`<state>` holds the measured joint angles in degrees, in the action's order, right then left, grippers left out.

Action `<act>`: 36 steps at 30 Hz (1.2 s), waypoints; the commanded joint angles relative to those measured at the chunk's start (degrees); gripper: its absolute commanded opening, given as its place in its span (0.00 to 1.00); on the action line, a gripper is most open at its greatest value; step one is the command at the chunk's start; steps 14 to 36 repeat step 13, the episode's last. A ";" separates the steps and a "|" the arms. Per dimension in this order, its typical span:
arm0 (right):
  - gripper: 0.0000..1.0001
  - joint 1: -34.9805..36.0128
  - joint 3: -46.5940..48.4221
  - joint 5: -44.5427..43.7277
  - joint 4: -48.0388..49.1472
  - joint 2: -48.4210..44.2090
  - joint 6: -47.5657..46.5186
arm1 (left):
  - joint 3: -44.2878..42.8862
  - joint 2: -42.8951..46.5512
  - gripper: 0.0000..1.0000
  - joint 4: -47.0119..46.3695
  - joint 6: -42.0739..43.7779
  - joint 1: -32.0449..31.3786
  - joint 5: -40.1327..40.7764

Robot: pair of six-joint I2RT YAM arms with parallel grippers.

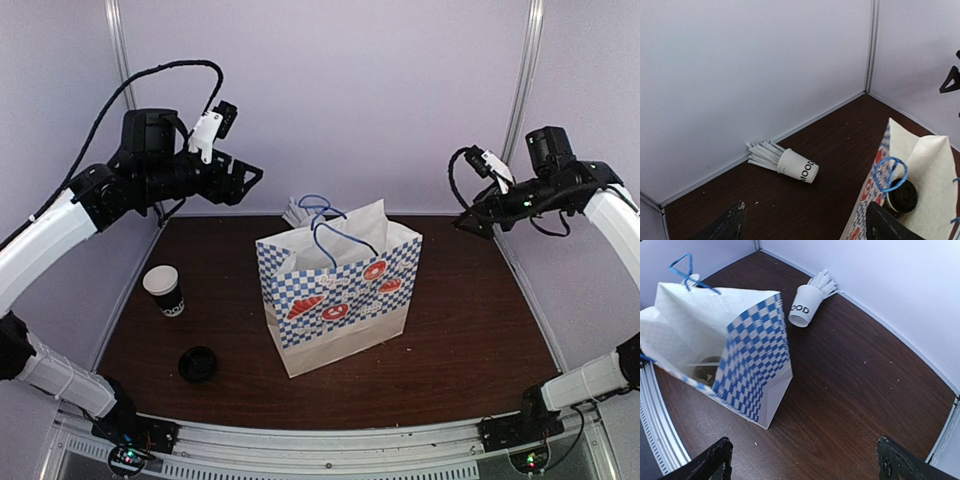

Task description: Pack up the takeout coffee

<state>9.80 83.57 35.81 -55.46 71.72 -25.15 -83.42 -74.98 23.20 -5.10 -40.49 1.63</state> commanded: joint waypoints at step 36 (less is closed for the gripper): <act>1.00 -0.86 4.35 -22.46 16.92 0.91 17.82 | 0.69 -4.17 0.87 9.47 0.84 10.43 5.35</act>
